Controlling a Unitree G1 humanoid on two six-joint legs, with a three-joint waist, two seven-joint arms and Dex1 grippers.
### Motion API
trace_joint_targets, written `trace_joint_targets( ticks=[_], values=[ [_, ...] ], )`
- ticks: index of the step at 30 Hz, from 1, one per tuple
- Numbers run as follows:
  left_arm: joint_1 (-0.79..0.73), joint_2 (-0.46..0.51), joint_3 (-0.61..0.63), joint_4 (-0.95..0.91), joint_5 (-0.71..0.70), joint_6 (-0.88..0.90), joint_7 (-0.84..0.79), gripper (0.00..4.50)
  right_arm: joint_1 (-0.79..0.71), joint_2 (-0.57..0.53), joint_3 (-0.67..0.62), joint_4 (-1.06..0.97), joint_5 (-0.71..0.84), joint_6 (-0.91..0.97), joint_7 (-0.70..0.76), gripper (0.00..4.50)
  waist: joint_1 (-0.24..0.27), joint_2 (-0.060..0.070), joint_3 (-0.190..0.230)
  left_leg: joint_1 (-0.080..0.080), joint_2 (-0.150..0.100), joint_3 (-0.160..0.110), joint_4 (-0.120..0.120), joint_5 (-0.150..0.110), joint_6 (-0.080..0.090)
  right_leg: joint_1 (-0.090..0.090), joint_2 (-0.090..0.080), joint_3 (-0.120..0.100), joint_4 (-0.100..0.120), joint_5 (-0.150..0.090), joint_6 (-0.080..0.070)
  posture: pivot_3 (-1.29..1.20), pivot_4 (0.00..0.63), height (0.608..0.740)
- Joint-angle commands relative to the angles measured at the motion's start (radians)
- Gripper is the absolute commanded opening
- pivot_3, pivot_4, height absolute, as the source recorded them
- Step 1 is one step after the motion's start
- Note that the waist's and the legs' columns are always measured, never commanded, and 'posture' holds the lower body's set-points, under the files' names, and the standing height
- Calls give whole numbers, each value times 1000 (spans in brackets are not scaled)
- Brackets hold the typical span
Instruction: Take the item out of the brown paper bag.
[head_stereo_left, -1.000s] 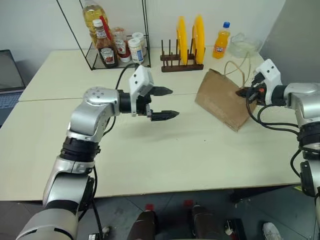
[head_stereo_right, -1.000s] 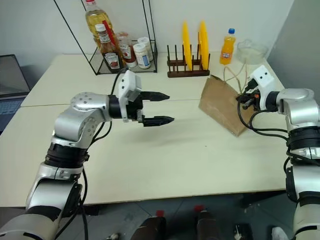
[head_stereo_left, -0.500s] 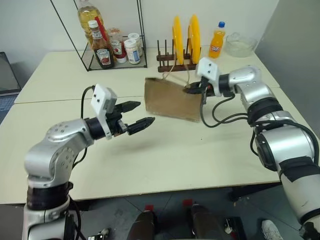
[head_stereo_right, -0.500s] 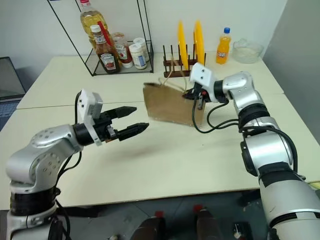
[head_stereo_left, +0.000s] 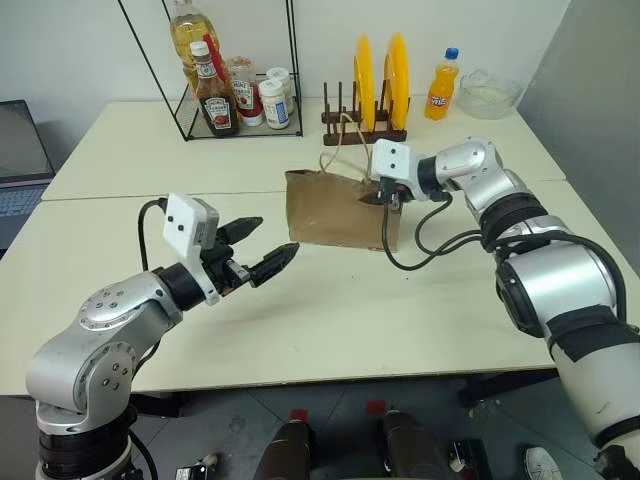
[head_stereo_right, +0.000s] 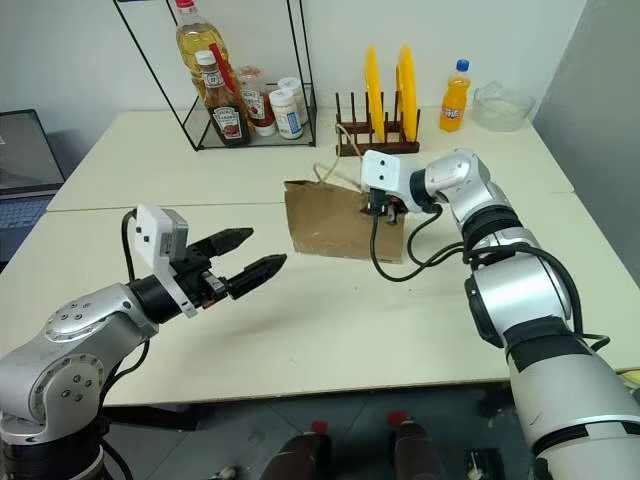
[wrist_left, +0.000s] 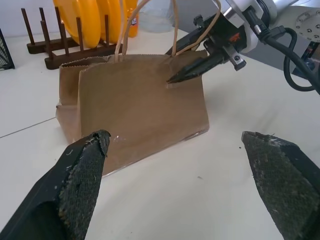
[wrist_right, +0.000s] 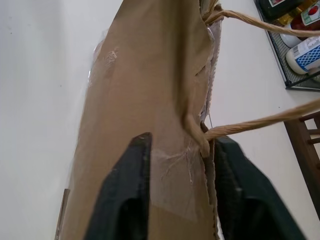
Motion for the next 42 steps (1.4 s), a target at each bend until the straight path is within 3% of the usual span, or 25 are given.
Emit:
trace_joint_targets(
  ticks=[1,5,7,9,14,17,21,26,35,39,42],
  values=[
    [-82,67,24,114,-1,-46,-52,4500,-4,-93,-95,-43,82,18,92,3044,9,0,0,-1,0,-1,0,0,0,0,0,-1,0,0,0,0,150,740],
    [-275,132,-43,375,113,-169,-107,4500,76,-185,-183,-157,175,69,143,4406,18,0,0,0,-2,0,0,0,0,3,0,-4,-2,0,0,0,150,740],
    [-404,140,-103,559,203,-269,-130,4500,184,-206,-237,-340,245,187,115,4458,18,0,0,1,-2,0,0,0,0,4,-1,-3,-1,0,0,0,150,740],
    [-554,125,-151,783,279,-383,-167,4500,390,-192,-292,-710,321,400,25,4458,22,-1,-1,1,-1,0,0,0,0,4,-1,-3,-1,0,0,0,150,740],
    [-881,50,-274,1366,489,-711,-215,4500,904,-20,-291,-1578,348,841,-321,4458,26,0,-2,-3,-1,-1,0,0,-1,-3,-2,-2,1,0,0,0,150,740],
    [-1018,-2,-324,1635,600,-843,-169,4500,1043,74,-229,-1816,288,971,-476,4458,19,-1,-2,-11,-5,2,2,0,0,-12,-4,0,3,1,1,0,150,740],
    [-1101,-43,-382,1816,710,-931,-171,4500,1133,134,-176,-1939,220,1053,-630,4458,13,-1,-2,-12,-6,1,5,0,0,-13,-4,0,2,2,4,0,150,740],
    [-1133,-59,-436,1887,809,-961,-273,4500,1158,150,-196,-1942,212,1067,-721,4458,13,-1,-2,-12,-6,-1,4,0,0,-13,-1,-2,2,2,4,0,150,740],
    [-1136,29,-438,1815,804,-909,-840,4500,1179,152,-195,-1877,247,983,-762,4458,3,-1,-2,-12,-5,0,3,0,1,-12,-1,-4,2,2,4,0,150,740],
    [-1060,95,-483,1664,790,-876,-1034,4500,1220,143,-197,-1863,237,947,-785,4458,0,-1,-2,-12,-4,-1,3,0,1,-11,-1,-4,2,2,4,0,150,740],
    [-891,183,-584,1349,672,-796,-1059,4500,1264,123,-217,-1874,222,930,-806,4458,-7,-1,-2,-11,-3,-2,2,0,1,-11,-1,-2,3,2,4,0,150,740]
  ],
)
